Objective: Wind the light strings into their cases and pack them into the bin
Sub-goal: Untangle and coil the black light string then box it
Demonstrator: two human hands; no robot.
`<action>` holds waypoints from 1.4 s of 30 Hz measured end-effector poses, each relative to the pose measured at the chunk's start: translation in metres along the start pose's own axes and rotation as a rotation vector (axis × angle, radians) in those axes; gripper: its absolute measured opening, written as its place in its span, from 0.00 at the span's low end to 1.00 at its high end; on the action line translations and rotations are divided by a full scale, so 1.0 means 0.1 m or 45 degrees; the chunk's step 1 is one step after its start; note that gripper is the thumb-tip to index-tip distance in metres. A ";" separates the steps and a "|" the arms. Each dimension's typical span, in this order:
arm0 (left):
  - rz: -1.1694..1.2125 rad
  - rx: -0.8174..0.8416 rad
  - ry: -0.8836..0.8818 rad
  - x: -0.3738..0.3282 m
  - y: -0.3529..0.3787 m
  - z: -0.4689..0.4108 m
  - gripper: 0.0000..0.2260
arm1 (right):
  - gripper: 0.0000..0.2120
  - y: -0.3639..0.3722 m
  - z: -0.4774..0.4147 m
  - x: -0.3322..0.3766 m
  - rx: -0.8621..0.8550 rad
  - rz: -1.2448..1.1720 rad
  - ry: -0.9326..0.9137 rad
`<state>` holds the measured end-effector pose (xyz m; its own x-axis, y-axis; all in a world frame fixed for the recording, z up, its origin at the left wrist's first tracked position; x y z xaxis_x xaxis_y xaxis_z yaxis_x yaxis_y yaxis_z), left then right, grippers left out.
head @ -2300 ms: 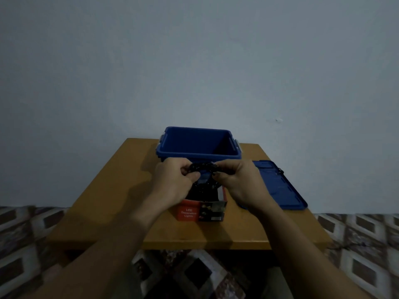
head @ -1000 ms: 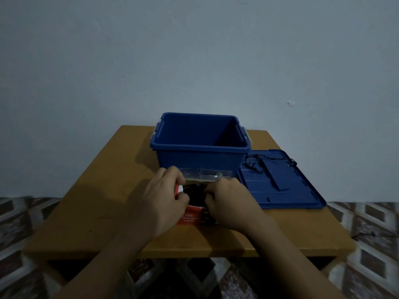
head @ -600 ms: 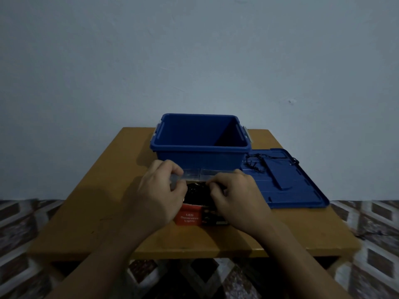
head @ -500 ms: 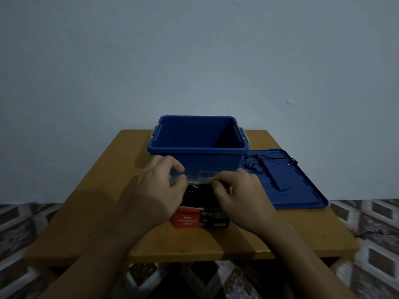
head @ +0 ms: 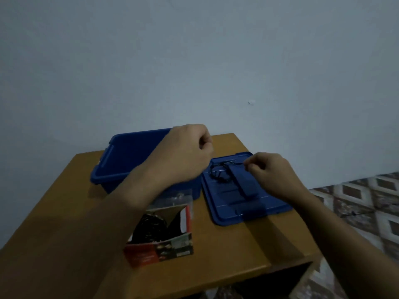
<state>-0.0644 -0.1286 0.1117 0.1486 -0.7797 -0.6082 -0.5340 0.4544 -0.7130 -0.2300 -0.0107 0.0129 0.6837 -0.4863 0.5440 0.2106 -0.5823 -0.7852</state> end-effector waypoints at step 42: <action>0.287 0.359 -0.193 -0.04 0.79 -0.44 0.04 | 0.08 -0.78 0.23 -0.06 -0.243 0.142 -0.042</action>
<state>-0.1437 -0.1081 0.0732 0.1861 -0.5839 -0.7902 -0.3208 0.7240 -0.6106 -0.2344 0.0529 0.0636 0.7184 -0.5352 0.4444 -0.0015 -0.6400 -0.7684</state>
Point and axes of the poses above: each hand's wrist, its own z-axis away from the middle knuckle, its own y-axis out of the palm, x = y × z, the point moved 9 cm from there along -z, towards the middle knuckle, and after that the axes turned 11 degrees about z, right-handed, at the moved point
